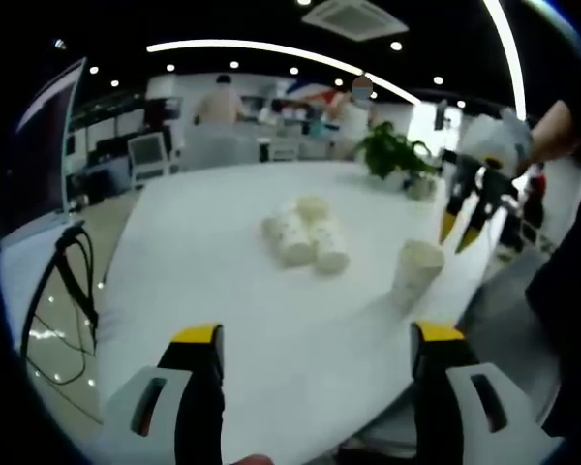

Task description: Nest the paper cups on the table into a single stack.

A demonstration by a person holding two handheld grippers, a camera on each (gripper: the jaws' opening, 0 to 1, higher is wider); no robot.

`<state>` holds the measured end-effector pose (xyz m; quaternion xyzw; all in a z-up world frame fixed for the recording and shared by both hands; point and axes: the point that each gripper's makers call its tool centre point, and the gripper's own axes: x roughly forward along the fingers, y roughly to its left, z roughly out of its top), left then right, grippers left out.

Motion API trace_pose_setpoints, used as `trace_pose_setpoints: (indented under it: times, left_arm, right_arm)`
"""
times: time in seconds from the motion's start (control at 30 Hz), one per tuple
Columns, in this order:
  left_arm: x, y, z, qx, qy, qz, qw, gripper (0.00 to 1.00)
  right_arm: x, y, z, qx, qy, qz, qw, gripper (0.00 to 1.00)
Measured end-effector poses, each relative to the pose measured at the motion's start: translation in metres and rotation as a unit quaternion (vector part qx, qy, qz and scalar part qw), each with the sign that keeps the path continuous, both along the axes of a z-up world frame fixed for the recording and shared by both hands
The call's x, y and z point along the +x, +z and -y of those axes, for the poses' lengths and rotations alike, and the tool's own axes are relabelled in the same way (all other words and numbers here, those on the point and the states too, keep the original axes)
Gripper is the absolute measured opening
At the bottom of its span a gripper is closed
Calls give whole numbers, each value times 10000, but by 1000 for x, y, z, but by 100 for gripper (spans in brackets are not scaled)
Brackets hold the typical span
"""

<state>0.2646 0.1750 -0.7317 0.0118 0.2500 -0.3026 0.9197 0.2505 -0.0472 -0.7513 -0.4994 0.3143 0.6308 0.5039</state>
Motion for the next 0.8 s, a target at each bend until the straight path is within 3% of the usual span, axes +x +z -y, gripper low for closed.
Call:
trace_pose_setpoints:
  times: [0.4, 0.57, 0.8]
  left_arm:
    - [-2, 0, -1, 38, -38, 25, 10000, 78]
    - [-1, 1, -2, 39, -40, 43, 10000, 78]
    - [0, 1, 0, 64, -108, 44, 9999, 78]
  right_arm:
    - [2, -6, 6, 212, -249, 49, 9995, 17]
    - [7, -2, 6, 587, -857, -58, 9946, 22]
    - [11, -4, 12, 681, -1106, -42, 9915, 27]
